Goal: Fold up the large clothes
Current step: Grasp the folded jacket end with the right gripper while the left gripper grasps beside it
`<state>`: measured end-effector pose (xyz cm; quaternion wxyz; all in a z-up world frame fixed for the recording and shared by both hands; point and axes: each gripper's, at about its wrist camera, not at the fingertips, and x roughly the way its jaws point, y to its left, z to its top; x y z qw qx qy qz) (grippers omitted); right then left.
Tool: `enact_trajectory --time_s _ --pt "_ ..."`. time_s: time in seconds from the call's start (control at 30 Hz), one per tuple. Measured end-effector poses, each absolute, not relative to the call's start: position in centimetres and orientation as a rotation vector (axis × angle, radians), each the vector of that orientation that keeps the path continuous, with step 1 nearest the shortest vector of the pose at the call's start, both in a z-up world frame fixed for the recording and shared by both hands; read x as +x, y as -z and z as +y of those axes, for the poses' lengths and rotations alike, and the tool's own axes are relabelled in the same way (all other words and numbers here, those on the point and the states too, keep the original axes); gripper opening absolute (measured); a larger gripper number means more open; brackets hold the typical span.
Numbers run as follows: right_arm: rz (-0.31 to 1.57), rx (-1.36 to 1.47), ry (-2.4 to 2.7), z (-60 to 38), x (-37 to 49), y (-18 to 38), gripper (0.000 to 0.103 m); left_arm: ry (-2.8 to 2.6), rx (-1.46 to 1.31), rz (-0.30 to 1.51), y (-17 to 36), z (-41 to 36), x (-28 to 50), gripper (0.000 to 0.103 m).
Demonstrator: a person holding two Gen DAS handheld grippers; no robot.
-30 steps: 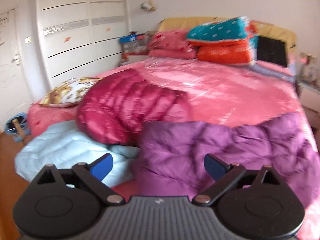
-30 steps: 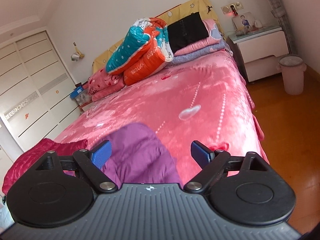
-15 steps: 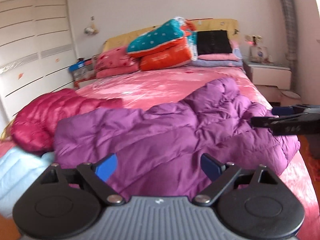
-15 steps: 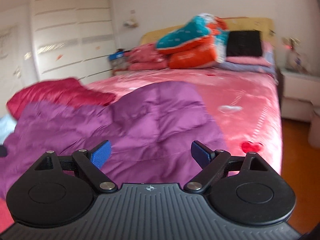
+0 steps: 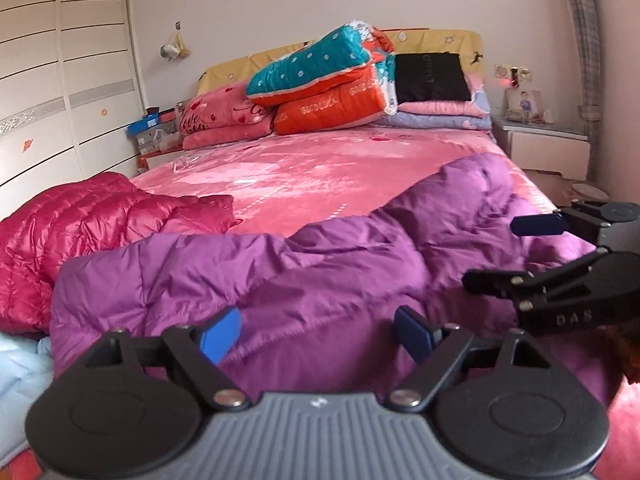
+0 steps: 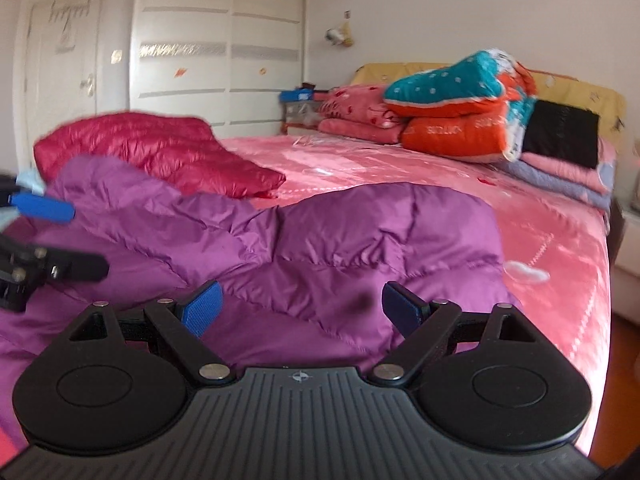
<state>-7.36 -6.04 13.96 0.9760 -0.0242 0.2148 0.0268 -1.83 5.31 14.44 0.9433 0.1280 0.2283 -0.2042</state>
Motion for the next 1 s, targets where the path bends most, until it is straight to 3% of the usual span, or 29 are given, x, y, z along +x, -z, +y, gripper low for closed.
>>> enact_trajectory --time_s 0.67,1.0 --pt "0.541 0.088 0.029 -10.4 3.0 -11.4 0.103 0.235 0.210 0.424 -14.1 7.7 7.5 0.092" --pt "0.590 0.185 0.096 -12.1 6.2 -10.3 0.103 0.195 0.081 0.456 -11.2 10.5 10.5 0.098"
